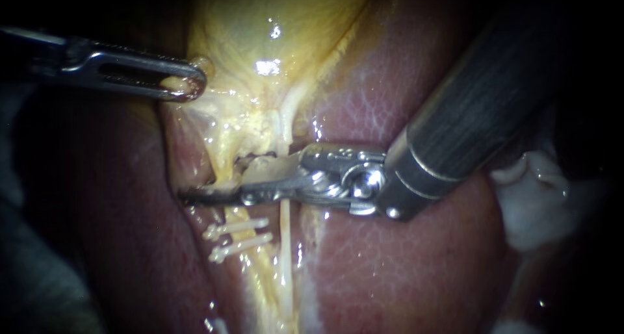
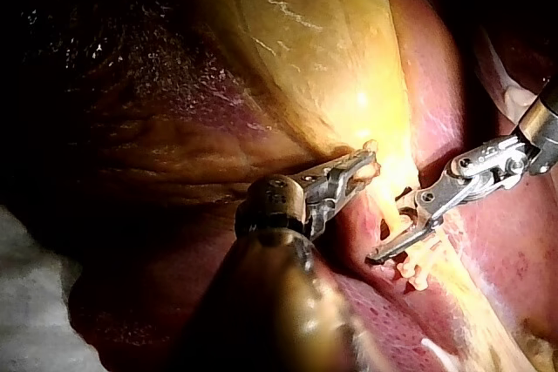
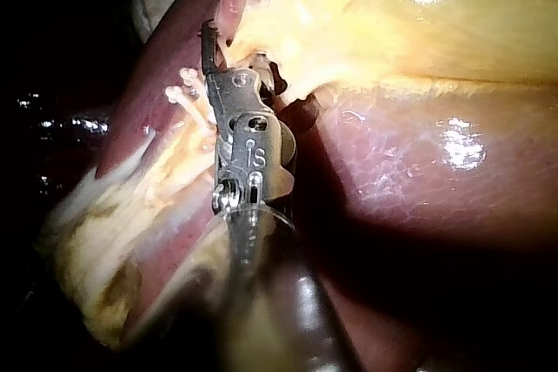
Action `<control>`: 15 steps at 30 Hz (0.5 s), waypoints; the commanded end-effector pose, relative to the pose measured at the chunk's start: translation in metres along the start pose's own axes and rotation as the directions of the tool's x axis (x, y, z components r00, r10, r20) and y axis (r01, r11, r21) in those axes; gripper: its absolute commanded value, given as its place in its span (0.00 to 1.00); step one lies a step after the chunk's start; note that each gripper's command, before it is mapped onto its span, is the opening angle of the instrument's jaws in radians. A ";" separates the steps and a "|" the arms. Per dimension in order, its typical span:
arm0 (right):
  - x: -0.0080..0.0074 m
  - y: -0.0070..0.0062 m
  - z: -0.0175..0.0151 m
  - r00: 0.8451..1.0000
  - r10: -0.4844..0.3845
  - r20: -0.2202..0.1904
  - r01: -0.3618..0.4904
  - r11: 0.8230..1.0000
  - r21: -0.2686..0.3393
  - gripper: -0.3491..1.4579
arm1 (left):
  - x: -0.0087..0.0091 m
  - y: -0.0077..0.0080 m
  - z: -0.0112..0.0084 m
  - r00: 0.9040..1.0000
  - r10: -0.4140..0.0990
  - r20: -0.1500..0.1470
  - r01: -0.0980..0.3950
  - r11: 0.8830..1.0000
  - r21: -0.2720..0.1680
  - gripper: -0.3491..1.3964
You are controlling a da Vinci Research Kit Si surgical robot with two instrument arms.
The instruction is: Clipping third clip left tube
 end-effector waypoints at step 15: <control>-0.0001 0.0015 -0.0005 1.000 -0.001 -0.029 0.001 1.000 0.017 0.47 | 0.0000 0.0000 0.0000 1.000 0.000 0.000 0.000 1.000 -0.001 0.00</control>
